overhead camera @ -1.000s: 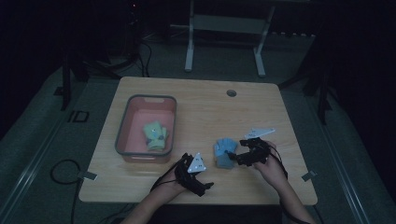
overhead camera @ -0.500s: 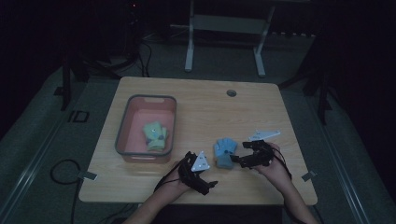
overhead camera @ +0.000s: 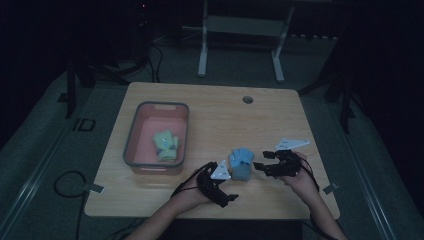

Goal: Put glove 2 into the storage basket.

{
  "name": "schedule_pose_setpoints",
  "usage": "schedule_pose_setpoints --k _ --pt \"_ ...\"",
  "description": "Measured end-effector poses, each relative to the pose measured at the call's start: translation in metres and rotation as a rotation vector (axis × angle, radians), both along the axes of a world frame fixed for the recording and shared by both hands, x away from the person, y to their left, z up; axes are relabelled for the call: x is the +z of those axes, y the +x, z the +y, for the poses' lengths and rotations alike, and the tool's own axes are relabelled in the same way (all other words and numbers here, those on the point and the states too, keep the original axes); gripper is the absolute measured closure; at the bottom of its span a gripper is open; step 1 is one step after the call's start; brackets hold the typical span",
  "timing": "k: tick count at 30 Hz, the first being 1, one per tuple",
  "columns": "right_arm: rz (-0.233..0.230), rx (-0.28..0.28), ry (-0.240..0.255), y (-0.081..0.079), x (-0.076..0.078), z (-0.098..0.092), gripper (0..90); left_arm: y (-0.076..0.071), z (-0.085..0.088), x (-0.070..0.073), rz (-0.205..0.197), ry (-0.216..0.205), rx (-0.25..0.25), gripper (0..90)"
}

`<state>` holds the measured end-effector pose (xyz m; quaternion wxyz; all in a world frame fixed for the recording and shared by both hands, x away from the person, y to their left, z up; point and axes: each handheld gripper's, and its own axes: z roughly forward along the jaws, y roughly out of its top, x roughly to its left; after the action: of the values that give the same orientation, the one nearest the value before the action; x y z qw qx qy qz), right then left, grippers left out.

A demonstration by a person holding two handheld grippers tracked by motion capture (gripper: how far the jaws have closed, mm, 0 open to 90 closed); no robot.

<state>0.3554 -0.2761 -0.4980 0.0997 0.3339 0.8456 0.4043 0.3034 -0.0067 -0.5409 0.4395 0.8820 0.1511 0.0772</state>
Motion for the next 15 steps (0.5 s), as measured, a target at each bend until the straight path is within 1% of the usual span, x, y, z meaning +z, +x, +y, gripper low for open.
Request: schedule_pose_setpoints --k 2,3,4,6,7,8,9,12,13,14,15 --pt "-0.009 -0.001 -0.001 0.001 0.001 -0.002 34.6 0.002 -0.002 0.001 -0.018 0.011 -0.015 14.8" --pt "-0.011 -0.005 -0.003 0.001 0.0 -0.003 34.8 0.003 -0.003 0.002 -0.023 0.008 -0.027 15.3" --pt "-0.009 -0.008 -0.002 0.002 0.0 -0.004 35.0 0.005 -0.003 0.002 -0.031 0.008 -0.029 15.6" --pt "-0.008 -0.013 0.001 0.003 0.0 -0.005 35.7 0.006 -0.004 0.003 -0.033 0.007 -0.035 17.6" --pt "-0.007 -0.016 0.005 0.004 -0.001 -0.005 36.2 0.008 -0.006 0.003 -0.046 -0.007 -0.044 17.6" --pt "-0.004 -0.016 0.01 0.006 -0.001 -0.006 36.4 0.01 -0.006 0.003 -0.051 -0.009 -0.049 20.6" --pt "-0.003 -0.017 0.009 0.006 -0.001 -0.006 37.2 0.011 -0.008 0.003 -0.049 -0.018 -0.053 20.6" --pt "0.002 -0.027 0.014 0.01 -0.001 -0.006 38.8 0.015 -0.012 0.003 -0.056 -0.016 -0.078 22.6" --pt "0.002 -0.027 0.014 0.01 -0.001 -0.006 38.8 0.015 -0.012 0.003 -0.056 -0.016 -0.078 22.7" --pt "0.005 -0.027 0.023 0.015 -0.001 -0.002 39.9 0.02 -0.017 0.003 -0.071 -0.013 -0.096 23.7" --pt "0.006 -0.028 0.024 0.017 -0.001 -0.001 39.9 0.021 -0.019 0.003 -0.073 -0.012 -0.097 23.8"
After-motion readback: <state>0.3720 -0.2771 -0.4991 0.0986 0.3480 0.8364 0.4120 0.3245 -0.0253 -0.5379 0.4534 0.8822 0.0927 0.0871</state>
